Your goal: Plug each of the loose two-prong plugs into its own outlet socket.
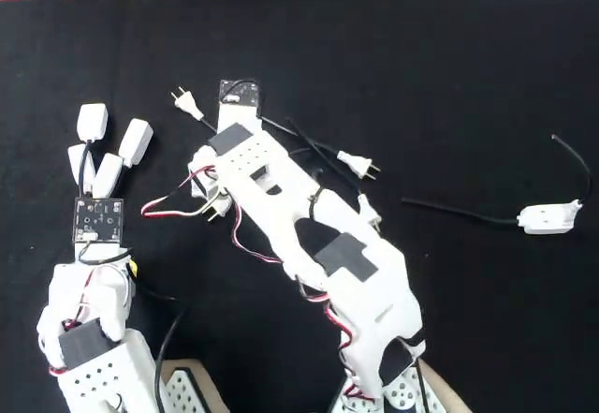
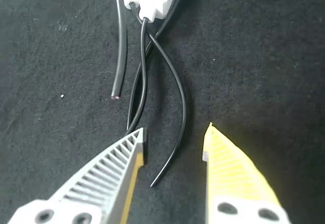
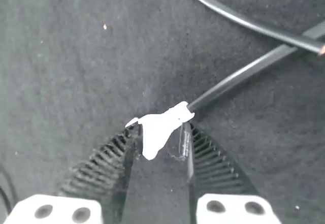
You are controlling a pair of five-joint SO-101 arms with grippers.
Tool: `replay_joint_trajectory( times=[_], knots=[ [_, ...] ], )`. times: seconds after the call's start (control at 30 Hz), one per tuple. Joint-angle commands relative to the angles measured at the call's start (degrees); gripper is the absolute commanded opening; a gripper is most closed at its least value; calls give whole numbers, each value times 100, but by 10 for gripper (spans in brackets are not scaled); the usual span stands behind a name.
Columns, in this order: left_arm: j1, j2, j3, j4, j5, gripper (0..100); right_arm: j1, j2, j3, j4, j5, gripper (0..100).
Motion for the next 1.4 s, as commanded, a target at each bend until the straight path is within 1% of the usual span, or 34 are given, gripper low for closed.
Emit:
replay_joint_trajectory(
  times=[0.0, 0.1, 0.23, 0.37, 0.43, 0.57, 0.6, 0.67, 0.8, 0.87, 0.97, 1.03, 1.17, 1.3, 1.37],
  knots=[
    [-84, -18, -57, -88, -35, 191, -70, 163, -251, -167, -176, 135],
    [-84, -18, -57, -88, -35, 191, -62, 382, -251, -167, -281, 133],
    [-84, -18, -57, -88, -35, 191, -70, 585, -251, -158, -237, 123],
    [-84, -18, -57, -88, -35, 191, -53, 611, -268, 193, -193, 35],
    [-84, -18, -57, -88, -35, 191, -18, 602, -303, 422, 9, 11],
    [-84, -18, -57, -88, -35, 191, 149, 602, -611, 1134, 484, 12],
    [-84, -18, -57, -88, -35, 191, 246, 602, -752, 1363, 659, 12],
    [-84, -18, -57, -88, -35, 191, 448, 602, -1077, 1829, 1301, 12],
    [-84, -18, -57, -88, -35, 191, 1046, 629, -1675, 2602, 3095, 12],
    [-84, -18, -57, -88, -35, 191, 1363, 637, -1833, 2611, 3376, 12],
    [-84, -18, -57, -88, -35, 191, 1582, 602, -1965, 2602, 3367, 12],
    [-84, -18, -57, -88, -35, 191, 1503, 611, -2053, 2611, 3349, 13],
    [-84, -18, -57, -88, -35, 191, 941, 611, -2132, 2479, 2734, 14],
    [-92, -18, -57, -88, -35, 191, 316, 637, -2097, 2171, 2418, 15],
    [-92, -18, -57, -88, -35, 191, 158, 646, -2070, 1960, 2066, 15]
  ],
)
